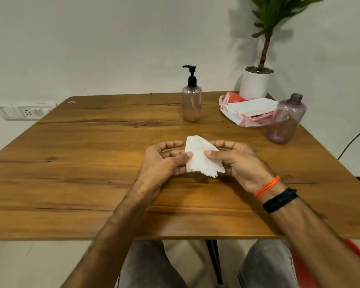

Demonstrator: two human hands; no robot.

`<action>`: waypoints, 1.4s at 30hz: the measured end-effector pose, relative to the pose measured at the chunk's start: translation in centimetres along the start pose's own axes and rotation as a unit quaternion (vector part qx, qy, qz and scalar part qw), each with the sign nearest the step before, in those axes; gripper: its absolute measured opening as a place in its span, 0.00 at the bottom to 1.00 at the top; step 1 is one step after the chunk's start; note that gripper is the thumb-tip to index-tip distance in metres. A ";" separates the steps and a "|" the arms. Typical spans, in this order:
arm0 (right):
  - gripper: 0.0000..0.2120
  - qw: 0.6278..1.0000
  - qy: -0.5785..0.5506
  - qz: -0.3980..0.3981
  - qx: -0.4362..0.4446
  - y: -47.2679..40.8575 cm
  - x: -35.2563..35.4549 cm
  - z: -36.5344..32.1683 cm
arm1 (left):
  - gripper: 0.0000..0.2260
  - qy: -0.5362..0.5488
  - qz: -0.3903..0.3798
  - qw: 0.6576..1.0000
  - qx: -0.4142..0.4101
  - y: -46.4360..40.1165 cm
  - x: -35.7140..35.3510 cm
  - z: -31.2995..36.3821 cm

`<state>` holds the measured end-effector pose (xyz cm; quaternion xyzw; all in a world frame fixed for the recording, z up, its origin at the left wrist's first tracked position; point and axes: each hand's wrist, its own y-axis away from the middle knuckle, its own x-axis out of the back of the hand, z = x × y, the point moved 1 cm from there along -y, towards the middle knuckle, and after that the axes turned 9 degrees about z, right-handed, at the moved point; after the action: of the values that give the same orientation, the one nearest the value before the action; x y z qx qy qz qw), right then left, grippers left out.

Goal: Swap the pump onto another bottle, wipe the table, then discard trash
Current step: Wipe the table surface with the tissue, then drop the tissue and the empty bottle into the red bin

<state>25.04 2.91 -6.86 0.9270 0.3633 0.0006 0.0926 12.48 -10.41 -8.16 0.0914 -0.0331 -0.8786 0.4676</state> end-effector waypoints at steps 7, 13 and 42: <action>0.11 0.999 -0.029 0.012 0.012 -1.3 3.9 0.0 | 0.14 -0.038 -0.031 0.999 0.013 -2.0 -3.9 -0.5; 0.10 0.997 -0.050 0.054 -0.038 -2.1 8.1 -0.8 | 0.09 -0.066 -0.055 0.995 0.048 -3.4 -8.1 -0.7; 0.11 0.836 -0.019 0.526 -0.154 2.7 40.1 5.3 | 0.10 -0.380 -0.275 0.883 0.032 2.5 -48.9 -11.7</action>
<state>56.76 27.03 -14.27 0.9520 -0.1859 0.0881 0.2267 43.50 28.99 -12.90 -0.2288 -0.2094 -0.9379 0.1556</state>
